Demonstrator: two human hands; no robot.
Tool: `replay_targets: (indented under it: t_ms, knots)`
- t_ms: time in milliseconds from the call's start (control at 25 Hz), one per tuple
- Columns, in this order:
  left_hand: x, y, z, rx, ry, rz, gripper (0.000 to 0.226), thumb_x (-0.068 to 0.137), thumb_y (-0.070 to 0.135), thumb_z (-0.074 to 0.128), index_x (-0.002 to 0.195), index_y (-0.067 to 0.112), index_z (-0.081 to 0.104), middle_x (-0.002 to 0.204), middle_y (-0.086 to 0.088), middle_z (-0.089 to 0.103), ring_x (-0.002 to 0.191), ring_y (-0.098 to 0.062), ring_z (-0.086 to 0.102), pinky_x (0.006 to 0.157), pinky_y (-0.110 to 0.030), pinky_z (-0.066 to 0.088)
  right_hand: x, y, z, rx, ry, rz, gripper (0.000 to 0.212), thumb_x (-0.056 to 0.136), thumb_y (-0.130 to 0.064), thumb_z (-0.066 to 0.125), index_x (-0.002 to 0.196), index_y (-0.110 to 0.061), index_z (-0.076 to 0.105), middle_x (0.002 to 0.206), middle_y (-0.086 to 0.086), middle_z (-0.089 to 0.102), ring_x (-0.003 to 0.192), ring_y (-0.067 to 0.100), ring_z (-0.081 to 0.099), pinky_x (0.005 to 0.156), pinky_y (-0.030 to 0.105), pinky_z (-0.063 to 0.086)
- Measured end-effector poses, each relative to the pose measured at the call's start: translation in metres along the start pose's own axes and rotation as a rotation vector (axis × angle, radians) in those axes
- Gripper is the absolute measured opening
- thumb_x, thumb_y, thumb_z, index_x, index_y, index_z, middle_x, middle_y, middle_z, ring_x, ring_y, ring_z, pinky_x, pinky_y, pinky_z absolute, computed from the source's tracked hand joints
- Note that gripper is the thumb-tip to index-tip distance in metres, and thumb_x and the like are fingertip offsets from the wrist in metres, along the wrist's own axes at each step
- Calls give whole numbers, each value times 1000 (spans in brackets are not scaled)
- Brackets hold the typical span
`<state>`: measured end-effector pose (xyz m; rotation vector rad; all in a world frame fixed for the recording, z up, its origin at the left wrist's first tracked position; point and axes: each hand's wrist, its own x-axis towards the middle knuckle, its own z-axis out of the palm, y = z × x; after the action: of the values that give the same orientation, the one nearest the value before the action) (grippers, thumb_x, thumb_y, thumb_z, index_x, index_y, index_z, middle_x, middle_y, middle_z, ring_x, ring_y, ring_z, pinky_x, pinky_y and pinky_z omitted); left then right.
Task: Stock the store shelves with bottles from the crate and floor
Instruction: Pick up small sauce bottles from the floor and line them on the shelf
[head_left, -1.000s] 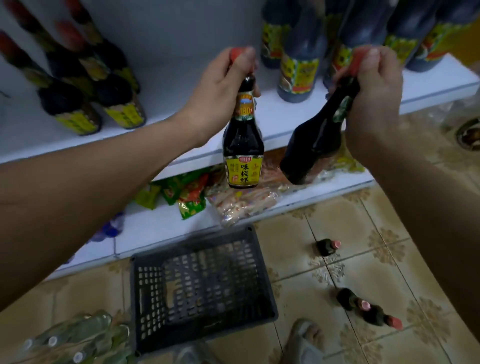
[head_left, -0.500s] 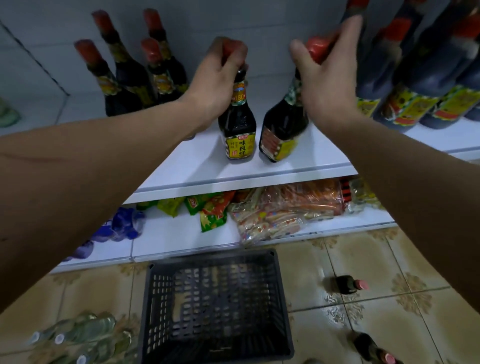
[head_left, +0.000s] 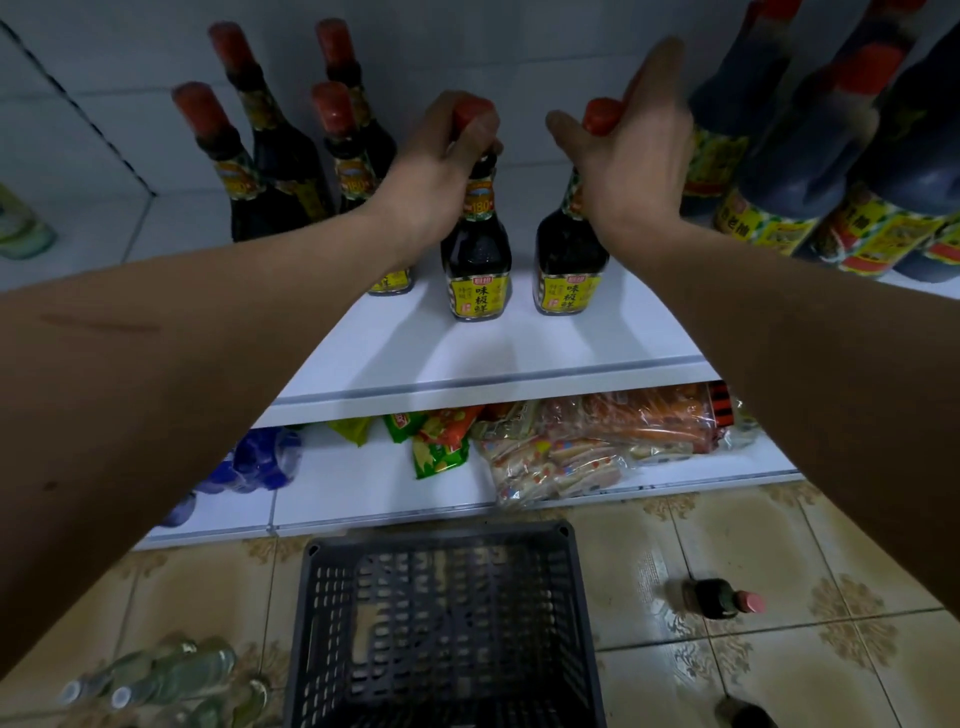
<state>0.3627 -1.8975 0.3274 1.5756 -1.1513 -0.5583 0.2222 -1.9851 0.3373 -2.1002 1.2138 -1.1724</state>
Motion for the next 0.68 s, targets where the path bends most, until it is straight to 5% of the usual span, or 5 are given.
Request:
replay_targets:
  t_ms: [80,240,440,680]
  knots:
    - [-3,-3,0,-22,39,-11,25,104,23,42,121,6,47,115,-17,61,93,-6,62,94,-25,50,0,0,4,25,-8,15,57,81,-38,75,103,-15,27,81,-7,37,82,16,42,66,21,30]
    - [-15,-15,7,0,78,-109,43,96,29,59,132,9,45,99,8,60,86,8,57,82,-7,44,1,0,5,11,-84,46,52,80,-41,74,100,-15,33,98,6,48,88,21,52,76,36,45]
    - [-24,-41,24,90,51,-200,55,83,12,74,128,12,43,105,-5,61,104,-23,59,94,-34,47,0,21,-1,-67,-341,173,43,75,-32,76,107,-15,55,94,5,63,93,29,64,83,42,54]
    - [6,-53,25,77,119,-239,52,87,12,69,131,15,41,91,7,55,92,-17,54,78,-22,39,4,32,-5,-105,-405,122,38,76,-30,80,103,-26,55,86,-5,58,86,24,59,79,35,50]
